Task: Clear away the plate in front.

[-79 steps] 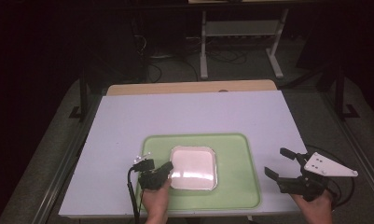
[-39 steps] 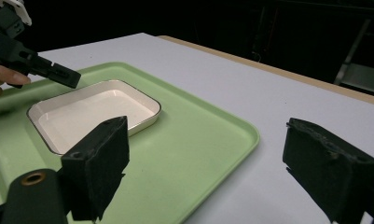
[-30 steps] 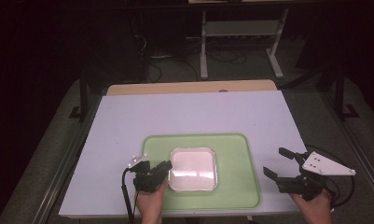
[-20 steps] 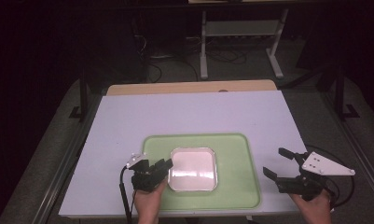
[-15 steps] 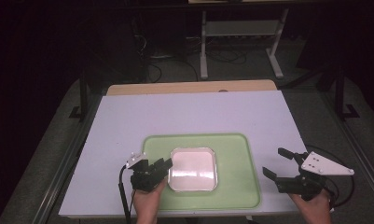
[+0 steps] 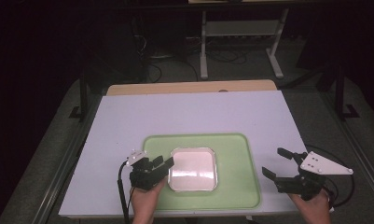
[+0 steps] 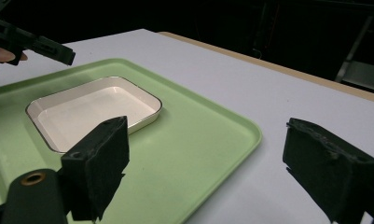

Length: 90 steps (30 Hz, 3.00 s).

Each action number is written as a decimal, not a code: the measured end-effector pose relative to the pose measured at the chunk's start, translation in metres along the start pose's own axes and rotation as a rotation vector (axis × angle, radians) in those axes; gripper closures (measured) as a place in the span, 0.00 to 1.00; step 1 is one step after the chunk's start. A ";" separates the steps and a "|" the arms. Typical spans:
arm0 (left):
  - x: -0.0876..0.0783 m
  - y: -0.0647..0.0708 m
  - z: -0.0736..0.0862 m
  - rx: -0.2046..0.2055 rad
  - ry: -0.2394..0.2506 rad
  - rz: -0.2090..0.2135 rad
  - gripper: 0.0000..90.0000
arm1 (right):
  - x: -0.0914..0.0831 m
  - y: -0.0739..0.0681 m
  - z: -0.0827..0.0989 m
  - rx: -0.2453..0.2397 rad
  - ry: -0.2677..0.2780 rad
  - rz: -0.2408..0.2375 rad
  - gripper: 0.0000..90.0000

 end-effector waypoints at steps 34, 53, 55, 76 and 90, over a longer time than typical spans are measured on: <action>-0.028 0.014 -0.008 0.274 0.033 0.094 0.36 | 0.002 0.000 0.002 -0.006 -0.016 0.004 0.15; -0.055 0.016 -0.009 0.430 0.044 0.109 0.24 | 0.003 -0.001 0.003 -0.005 -0.024 0.007 0.15; -0.058 0.015 -0.009 0.445 0.048 0.104 0.23 | 0.003 0.000 0.003 -0.004 -0.024 0.007 0.15; -0.076 -0.009 0.000 0.529 0.070 0.049 0.22 | 0.004 0.000 0.005 0.001 -0.030 0.009 0.15; -0.075 -0.026 0.023 0.536 0.045 0.013 0.22 | 0.006 -0.002 0.006 -0.009 -0.040 0.001 0.15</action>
Point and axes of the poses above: each handheld gripper's, and its own axes: x roughly forward along the jaws, z roughly out of its underside, y roughly to its right, the point moved 10 cm from there along x, roughly forward along the jaws, and after that the axes turned 13 degrees about -y, right-handed, at the moved point
